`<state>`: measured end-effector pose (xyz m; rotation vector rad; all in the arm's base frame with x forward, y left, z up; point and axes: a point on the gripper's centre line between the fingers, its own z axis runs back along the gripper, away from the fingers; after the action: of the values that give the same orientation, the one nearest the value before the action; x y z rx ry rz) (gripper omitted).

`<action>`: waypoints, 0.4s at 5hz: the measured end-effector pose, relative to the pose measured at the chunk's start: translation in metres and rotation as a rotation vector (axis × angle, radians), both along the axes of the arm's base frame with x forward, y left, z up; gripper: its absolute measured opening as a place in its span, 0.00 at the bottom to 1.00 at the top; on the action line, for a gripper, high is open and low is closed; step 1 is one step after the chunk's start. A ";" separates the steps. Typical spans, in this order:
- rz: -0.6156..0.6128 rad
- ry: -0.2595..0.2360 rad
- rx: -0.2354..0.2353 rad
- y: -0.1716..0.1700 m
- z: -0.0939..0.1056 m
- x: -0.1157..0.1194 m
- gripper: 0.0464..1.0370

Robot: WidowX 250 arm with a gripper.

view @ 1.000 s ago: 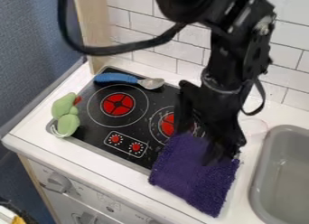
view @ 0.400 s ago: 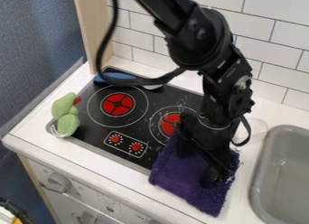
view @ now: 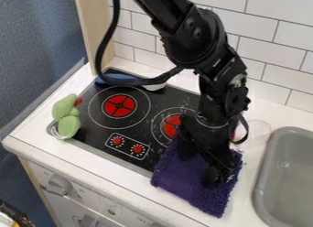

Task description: Place the cloth on top of the left burner

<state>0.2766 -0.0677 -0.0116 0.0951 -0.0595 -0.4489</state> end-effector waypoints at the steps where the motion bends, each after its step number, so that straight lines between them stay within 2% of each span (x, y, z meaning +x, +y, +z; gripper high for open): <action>1: 0.047 -0.006 0.005 0.018 0.001 0.004 0.96; 2: 0.090 0.000 0.015 0.041 0.002 0.007 0.96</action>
<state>0.2833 -0.0266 -0.0095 0.1121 -0.0512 -0.3599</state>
